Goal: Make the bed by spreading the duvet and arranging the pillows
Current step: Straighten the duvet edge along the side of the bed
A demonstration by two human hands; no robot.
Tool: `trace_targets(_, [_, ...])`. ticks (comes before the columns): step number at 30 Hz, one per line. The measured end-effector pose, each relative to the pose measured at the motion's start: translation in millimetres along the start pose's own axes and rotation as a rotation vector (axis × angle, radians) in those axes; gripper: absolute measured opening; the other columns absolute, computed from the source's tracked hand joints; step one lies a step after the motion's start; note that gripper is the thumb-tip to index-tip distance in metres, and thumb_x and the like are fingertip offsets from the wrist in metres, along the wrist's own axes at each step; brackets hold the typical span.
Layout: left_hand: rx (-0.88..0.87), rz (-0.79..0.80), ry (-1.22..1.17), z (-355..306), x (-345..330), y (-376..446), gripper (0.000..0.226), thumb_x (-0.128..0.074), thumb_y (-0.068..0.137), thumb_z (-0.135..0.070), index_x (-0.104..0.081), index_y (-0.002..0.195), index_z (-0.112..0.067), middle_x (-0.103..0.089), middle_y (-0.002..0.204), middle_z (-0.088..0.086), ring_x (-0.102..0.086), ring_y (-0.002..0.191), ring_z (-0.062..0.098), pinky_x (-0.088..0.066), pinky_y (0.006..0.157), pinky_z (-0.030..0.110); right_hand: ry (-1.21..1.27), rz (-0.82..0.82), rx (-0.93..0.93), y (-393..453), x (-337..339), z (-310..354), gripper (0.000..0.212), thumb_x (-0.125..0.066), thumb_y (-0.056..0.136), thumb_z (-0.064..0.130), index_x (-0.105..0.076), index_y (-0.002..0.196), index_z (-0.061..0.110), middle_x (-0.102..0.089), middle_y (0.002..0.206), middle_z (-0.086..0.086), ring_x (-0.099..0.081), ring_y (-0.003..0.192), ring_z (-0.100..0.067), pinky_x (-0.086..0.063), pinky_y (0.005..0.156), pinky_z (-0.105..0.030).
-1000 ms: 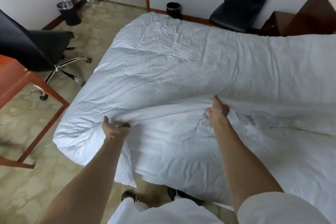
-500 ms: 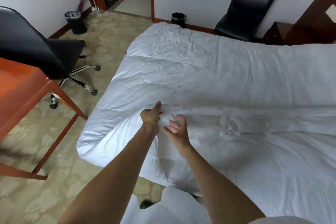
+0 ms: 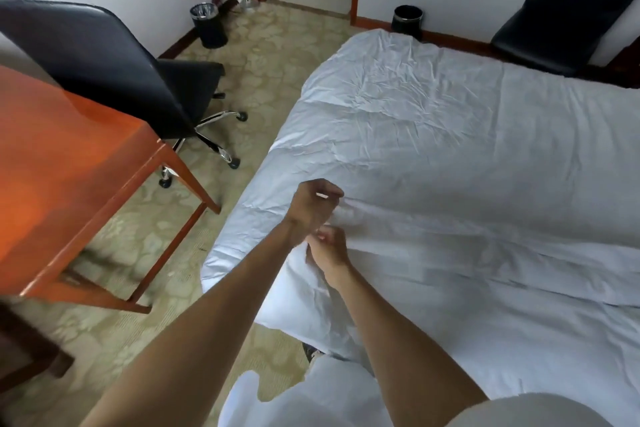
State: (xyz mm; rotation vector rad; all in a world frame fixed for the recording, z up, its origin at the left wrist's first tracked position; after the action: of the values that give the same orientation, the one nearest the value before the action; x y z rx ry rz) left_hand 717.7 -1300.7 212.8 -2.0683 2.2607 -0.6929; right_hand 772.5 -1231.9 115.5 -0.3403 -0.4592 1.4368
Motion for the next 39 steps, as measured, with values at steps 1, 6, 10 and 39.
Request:
trace_targets(1, [-0.019, -0.042, 0.071, 1, 21, 7, 0.021, -0.059, 0.085, -0.002, -0.067, 0.08, -0.021, -0.066, 0.085, 0.0, -0.06, 0.071, 0.016, -0.047, 0.058, 0.021, 0.148, -0.013, -0.081, 9, -8, 2, 0.028, -0.061, 0.088, 0.007, -0.05, 0.062, 0.006, -0.047, 0.055, -0.009, -0.044, 0.048, -0.017, -0.038, 0.045, -0.023])
trace_targets(6, [0.134, 0.01, 0.528, 55, 73, 22, 0.075, -0.071, 0.071, -0.055, -0.039, 0.134, -0.033, -0.043, 0.126, -0.001, -0.043, 0.121, 0.02, -0.04, 0.101, 0.043, 0.631, 0.019, -0.267, 55, -42, 29, 0.011, -0.068, 0.089, 0.008, -0.063, 0.099, 0.006, -0.068, 0.09, -0.01, -0.066, 0.074, -0.018, -0.055, 0.054, -0.022])
trace_targets(10, [0.217, 0.042, 0.604, 88, 79, 28, 0.095, -0.069, 0.075, -0.062, -0.015, 0.148, -0.034, -0.027, 0.147, 0.001, -0.029, 0.137, 0.027, -0.032, 0.107, 0.05, 0.548, 0.058, -0.309, 73, -52, 47, 0.028, -0.074, 0.085, 0.015, -0.067, 0.109, 0.003, -0.071, 0.104, -0.009, -0.068, 0.09, -0.017, -0.057, 0.065, -0.021])
trace_targets(39, [-0.503, 0.452, 0.626, 30, 163, 110, 0.03, -0.048, 0.084, -0.005, -0.043, 0.055, -0.009, -0.049, 0.065, 0.013, -0.053, 0.072, 0.041, -0.038, 0.059, 0.032, -0.462, -0.333, -0.145, -15, -163, 61, 0.04, -0.06, 0.09, 0.055, -0.058, 0.077, 0.017, -0.058, 0.076, 0.002, -0.057, 0.071, -0.018, -0.041, 0.06, -0.028])
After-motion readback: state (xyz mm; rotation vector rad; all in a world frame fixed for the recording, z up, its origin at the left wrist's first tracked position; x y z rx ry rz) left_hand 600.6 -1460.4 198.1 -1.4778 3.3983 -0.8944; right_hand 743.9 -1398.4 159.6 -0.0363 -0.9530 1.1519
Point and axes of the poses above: each hand's wrist, its own y-axis towards the middle knuckle, its own x-axis out of the back of the hand, z = x × y, the point moved 10 cm from there along y, towards the middle knuckle
